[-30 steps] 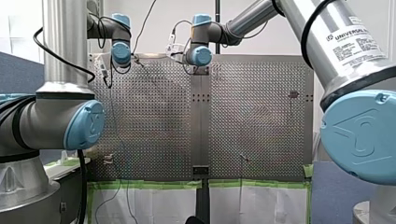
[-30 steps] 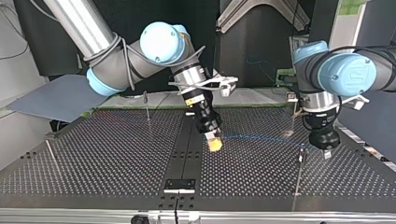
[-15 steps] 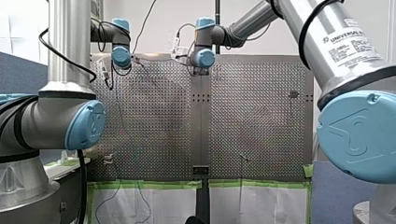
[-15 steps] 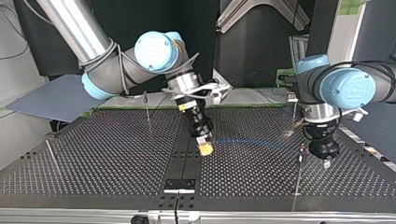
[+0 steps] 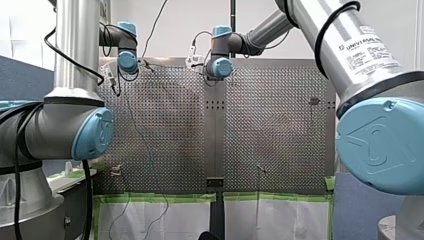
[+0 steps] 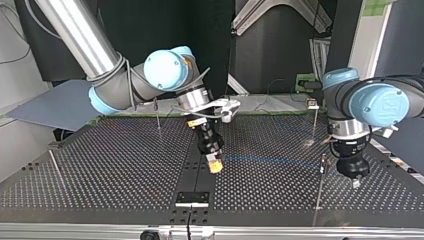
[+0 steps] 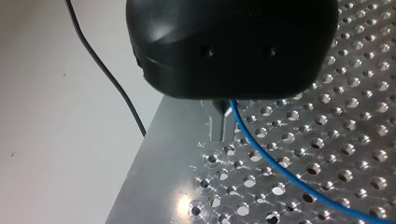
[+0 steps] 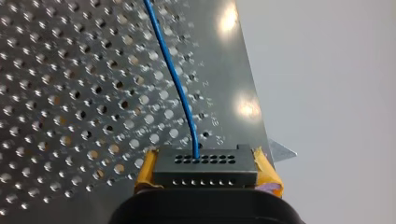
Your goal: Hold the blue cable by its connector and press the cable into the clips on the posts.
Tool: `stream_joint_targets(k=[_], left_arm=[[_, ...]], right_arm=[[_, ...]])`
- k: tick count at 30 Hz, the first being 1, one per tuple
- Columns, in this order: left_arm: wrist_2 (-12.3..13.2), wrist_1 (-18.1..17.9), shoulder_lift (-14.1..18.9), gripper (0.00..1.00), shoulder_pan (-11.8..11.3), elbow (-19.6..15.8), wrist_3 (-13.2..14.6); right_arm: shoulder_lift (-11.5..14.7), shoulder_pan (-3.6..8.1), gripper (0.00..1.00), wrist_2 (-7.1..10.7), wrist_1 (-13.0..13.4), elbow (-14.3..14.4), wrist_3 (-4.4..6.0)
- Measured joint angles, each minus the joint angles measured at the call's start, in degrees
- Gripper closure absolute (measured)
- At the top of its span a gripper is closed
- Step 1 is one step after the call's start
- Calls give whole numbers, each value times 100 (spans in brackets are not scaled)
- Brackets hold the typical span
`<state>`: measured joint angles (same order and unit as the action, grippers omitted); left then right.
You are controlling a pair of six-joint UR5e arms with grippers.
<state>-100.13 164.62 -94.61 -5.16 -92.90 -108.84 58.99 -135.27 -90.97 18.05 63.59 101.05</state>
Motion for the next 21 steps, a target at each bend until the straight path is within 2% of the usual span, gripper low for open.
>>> stream_joint_targets(k=[8, 11, 15, 21], left_arm=[[58, 0, -75, 100, -39, 154, -78], [119, 33, -177, 100, -29, 214, -78], [277, 37, -375, 100, -6, 260, -48], [343, -43, -491, 100, -48, 294, -100]], right_arm=[[-218, 127, 100, 40, -41, -156, 10], [-284, 175, 100, 69, -53, -230, 43], [-321, 257, 100, 116, -71, -344, 75], [-335, 363, 100, 206, -89, -466, 98]])
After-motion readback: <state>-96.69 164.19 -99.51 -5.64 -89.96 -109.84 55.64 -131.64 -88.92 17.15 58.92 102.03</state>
